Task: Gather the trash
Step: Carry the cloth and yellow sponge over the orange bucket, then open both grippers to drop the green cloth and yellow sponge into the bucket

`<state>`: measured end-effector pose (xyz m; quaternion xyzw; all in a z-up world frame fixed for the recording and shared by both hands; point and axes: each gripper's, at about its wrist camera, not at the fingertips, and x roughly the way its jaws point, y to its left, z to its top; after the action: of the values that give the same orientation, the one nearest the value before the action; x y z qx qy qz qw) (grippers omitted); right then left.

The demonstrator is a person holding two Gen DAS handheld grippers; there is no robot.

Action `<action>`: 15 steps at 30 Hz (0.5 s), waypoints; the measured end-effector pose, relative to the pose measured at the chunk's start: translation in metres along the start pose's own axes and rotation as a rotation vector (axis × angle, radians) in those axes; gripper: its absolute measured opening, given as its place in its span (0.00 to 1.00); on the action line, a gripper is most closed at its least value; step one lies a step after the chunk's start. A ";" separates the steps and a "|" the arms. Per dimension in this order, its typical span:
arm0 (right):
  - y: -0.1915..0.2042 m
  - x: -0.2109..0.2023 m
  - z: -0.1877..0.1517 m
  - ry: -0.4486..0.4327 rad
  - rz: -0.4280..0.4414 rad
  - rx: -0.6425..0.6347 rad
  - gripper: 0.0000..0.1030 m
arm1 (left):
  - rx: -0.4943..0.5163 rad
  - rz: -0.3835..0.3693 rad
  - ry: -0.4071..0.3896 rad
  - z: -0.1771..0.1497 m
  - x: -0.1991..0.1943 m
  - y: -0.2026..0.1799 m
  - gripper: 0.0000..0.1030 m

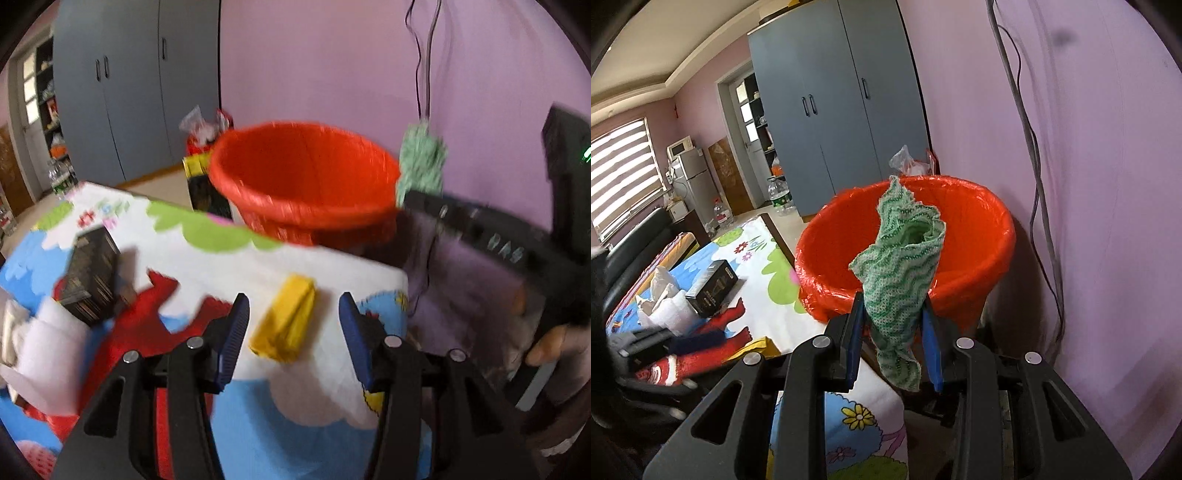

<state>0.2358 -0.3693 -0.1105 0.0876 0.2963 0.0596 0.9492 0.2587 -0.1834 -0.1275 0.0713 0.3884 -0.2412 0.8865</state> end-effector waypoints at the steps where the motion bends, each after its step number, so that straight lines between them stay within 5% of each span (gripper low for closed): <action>1: 0.000 -0.002 0.000 -0.004 0.000 -0.003 0.31 | 0.002 0.003 0.007 -0.001 0.004 0.000 0.42; 6: 0.003 -0.006 0.006 -0.014 -0.004 -0.016 0.31 | 0.054 0.000 0.007 0.003 0.012 -0.002 0.14; 15: 0.002 0.021 0.027 -0.020 -0.004 -0.048 0.31 | 0.051 -0.017 -0.193 0.084 -0.001 0.005 0.14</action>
<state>0.2684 -0.3669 -0.1003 0.0647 0.2853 0.0639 0.9541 0.3156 -0.2054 -0.0689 0.0669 0.2955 -0.2641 0.9157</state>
